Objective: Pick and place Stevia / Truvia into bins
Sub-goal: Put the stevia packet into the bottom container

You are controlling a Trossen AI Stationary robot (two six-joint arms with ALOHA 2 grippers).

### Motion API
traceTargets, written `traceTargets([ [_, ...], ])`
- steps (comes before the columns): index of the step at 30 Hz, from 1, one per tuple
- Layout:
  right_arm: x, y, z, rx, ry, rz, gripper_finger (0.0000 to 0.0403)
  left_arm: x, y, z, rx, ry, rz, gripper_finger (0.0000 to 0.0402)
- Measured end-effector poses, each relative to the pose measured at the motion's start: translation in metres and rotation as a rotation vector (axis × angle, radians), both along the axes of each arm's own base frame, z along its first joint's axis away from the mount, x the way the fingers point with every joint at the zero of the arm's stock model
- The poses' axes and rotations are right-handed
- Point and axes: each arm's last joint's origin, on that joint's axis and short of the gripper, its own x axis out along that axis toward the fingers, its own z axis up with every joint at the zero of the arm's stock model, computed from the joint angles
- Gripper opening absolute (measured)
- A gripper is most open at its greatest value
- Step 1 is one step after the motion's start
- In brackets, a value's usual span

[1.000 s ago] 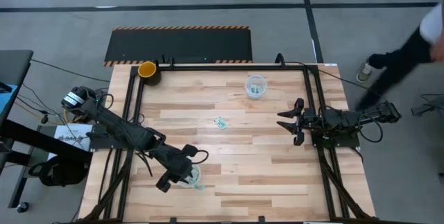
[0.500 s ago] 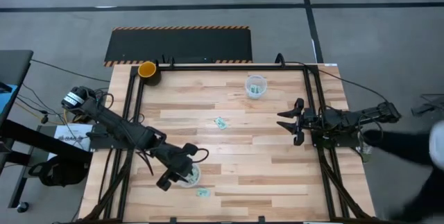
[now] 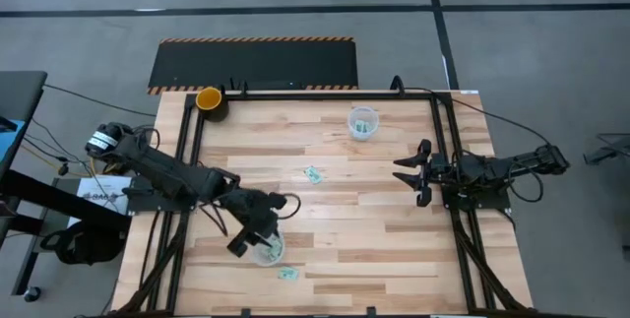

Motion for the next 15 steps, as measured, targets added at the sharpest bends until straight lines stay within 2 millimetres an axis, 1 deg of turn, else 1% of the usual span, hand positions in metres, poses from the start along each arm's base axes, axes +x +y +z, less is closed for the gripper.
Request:
traceTargets([
  [4, 0.0, 0.0, 0.0, 0.0, 0.0, 0.0, 0.0159, 0.007, 0.023, 0.002, 0.028, -0.044, 0.002, 0.0127],
  [10, 0.0, 0.0, 0.0, 0.0, 0.0, 0.0, 0.0159, 0.014, 0.056, 0.001, 0.042, -0.056, 0.045, 0.0127],
  [12, 0.0, 0.0, 0.0, 0.0, 0.0, 0.0, 0.0159, 0.015, 0.064, 0.001, 0.044, -0.054, 0.072, 0.0127],
  [15, 0.0, 0.0, 0.0, 0.0, 0.0, 0.0, 0.0159, 0.016, 0.068, 0.001, 0.035, -0.046, 0.102, 0.0127],
])
